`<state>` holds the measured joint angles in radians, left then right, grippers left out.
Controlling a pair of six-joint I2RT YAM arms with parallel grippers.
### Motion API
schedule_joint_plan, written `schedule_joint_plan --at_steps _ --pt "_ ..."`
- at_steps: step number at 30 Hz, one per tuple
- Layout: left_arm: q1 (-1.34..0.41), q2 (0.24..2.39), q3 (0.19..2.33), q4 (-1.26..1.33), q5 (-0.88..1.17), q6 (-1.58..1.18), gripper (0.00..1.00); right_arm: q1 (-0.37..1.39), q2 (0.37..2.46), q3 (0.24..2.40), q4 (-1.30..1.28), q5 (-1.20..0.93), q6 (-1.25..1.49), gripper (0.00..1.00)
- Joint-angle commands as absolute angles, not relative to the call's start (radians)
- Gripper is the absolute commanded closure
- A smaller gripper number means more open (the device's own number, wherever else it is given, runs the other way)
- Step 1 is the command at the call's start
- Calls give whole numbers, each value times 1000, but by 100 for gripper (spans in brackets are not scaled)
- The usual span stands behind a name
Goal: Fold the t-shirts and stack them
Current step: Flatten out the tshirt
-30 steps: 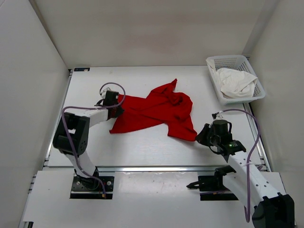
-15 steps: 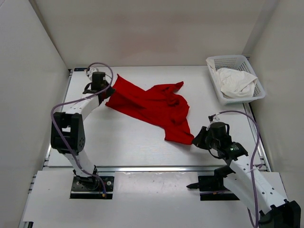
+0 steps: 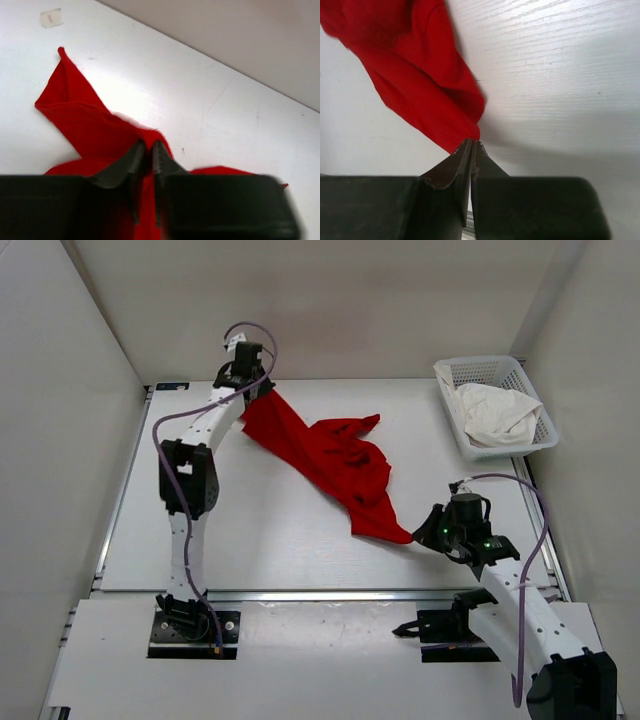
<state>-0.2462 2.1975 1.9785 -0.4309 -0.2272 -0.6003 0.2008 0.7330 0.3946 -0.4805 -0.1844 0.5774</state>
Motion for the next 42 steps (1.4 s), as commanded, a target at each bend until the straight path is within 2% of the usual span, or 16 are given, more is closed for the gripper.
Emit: schedule_joint_plan --at_steps 1,3,5,6,8,9,10,11,14,15,18,23,34,42 --pt "-210 2380 2336 -725 -235 -577 74 195 770 440 -423 -181 546 99" --pt "-187 2521 2507 -831 -189 -578 67 187 784 445 -404 -184 542 100" --pt "-173 2540 2554 -871 -175 -572 52 176 799 449 -385 -193 542 100" --pt "-166 2524 2524 -868 -173 -577 51 173 808 446 -380 -207 534 100" --pt "-167 2458 2444 -827 -184 -566 38 181 815 451 -370 -195 532 100" --pt "-166 2397 2362 -775 -201 -565 32 190 821 449 -365 -187 531 100" --pt "-164 2319 2250 -706 -207 -560 30 198 821 451 -356 -193 532 100" --pt "-163 2280 2190 -671 -207 -571 30 204 821 453 -356 -190 528 100" --pt "-132 2071 1788 -436 -183 -624 52 219 815 445 -327 -196 532 100" --pt "-123 2056 1743 -405 -148 -644 57 216 815 436 -321 -201 532 100" --pt "-87 2040 1586 -321 -56 -686 58 227 821 428 -316 -215 532 100" --pt "-83 2030 1364 -47 83 -782 51 242 833 433 -299 -216 526 100" --pt "-110 2126 1344 121 68 -896 52 253 848 413 -282 -219 538 100" --pt "-112 2178 1370 152 57 -954 66 256 859 419 -261 -229 543 100"
